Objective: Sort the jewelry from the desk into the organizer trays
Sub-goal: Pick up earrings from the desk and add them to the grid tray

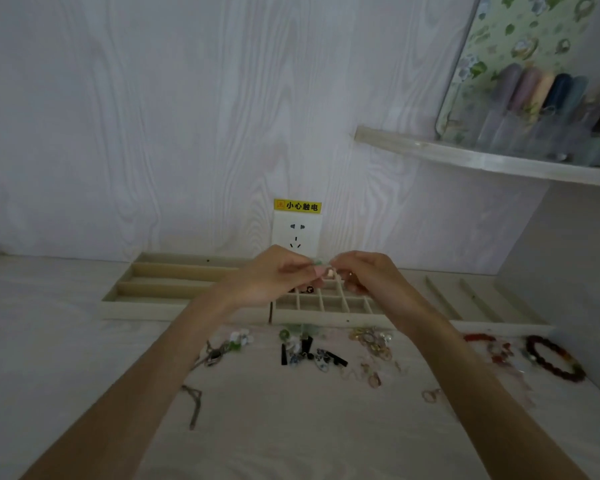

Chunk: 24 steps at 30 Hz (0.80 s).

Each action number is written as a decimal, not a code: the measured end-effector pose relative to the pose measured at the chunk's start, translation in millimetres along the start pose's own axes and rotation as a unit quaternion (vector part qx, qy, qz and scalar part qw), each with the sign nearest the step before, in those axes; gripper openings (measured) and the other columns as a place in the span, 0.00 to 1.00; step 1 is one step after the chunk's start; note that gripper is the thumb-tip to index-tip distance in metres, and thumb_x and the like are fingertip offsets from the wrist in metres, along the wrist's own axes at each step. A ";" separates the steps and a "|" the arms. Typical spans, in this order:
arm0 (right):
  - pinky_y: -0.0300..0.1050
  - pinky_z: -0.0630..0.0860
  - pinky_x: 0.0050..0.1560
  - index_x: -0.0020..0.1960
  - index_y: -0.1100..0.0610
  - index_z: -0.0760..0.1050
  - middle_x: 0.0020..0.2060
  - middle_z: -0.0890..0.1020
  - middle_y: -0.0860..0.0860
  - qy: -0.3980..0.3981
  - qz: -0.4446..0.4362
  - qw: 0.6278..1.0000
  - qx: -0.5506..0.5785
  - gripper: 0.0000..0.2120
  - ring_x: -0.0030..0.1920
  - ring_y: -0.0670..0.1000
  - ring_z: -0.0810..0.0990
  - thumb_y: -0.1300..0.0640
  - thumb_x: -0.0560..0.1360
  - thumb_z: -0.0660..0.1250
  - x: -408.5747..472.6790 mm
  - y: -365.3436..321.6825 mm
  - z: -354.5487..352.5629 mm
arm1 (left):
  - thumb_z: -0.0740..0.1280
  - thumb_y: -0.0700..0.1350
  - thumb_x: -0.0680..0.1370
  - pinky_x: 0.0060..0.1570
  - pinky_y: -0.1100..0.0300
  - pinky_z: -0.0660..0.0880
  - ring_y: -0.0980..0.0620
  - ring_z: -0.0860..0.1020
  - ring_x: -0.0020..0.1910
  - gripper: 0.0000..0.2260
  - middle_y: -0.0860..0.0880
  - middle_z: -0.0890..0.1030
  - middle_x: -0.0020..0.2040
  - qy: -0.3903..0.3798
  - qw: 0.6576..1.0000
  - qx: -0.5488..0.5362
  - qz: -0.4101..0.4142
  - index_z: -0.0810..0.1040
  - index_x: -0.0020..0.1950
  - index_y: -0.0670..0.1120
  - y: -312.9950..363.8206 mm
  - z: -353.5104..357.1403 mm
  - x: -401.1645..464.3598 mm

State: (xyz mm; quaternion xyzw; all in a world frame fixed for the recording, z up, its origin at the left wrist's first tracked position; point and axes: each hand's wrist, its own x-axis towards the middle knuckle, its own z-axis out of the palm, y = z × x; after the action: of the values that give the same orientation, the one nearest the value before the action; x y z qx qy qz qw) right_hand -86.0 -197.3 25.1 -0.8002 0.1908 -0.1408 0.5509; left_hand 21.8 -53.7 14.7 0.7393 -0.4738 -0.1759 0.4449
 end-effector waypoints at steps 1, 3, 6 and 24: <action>0.36 0.70 0.38 0.47 0.58 0.80 0.32 0.76 0.48 -0.002 0.004 1.000 -0.001 0.08 0.31 0.44 0.71 0.55 0.75 0.66 3.3 2.5 2.8 | 0.64 0.50 0.78 0.52 0.62 0.76 0.54 0.82 0.46 0.11 0.48 0.85 0.49 0.000 1.000 0.015 -0.003 0.83 0.55 0.47 -5.5 -4.8 0.5; 0.33 0.70 0.36 0.47 0.57 0.81 0.33 0.78 0.48 -0.005 0.004 1.000 -0.030 0.08 0.32 0.44 0.74 0.53 0.74 0.68 10.4 6.9 8.0 | 0.66 0.47 0.77 0.53 0.60 0.76 0.58 0.82 0.46 0.10 0.50 0.84 0.51 0.009 1.000 0.018 0.000 0.82 0.56 0.49 -16.2 -11.6 3.2; 0.33 0.70 0.37 0.43 0.54 0.82 0.33 0.81 0.45 -0.015 -0.006 0.994 -0.108 0.06 0.34 0.41 0.77 0.52 0.71 0.72 25.0 12.5 13.3 | 0.70 0.44 0.75 0.55 0.66 0.75 0.64 0.80 0.47 0.09 0.53 0.84 0.51 0.061 0.998 0.017 -0.002 0.83 0.54 0.51 -32.4 -17.7 10.2; 0.43 0.77 0.51 0.51 0.51 0.83 0.50 0.84 0.50 -0.090 -0.048 0.941 -0.323 0.09 0.49 0.47 0.81 0.55 0.72 0.70 57.1 14.2 29.0 | 0.72 0.46 0.72 0.47 0.54 0.77 0.54 0.78 0.42 0.05 0.56 0.81 0.41 0.074 0.976 0.198 -0.047 0.84 0.45 0.55 -67.5 -8.1 18.8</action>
State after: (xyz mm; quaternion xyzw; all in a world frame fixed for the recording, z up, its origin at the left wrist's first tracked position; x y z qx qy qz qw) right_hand -24.8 -204.1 2.4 -0.9526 0.1370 -0.0250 0.2705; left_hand 73.2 -55.4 -33.6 0.8452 -0.4296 -0.0448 0.3149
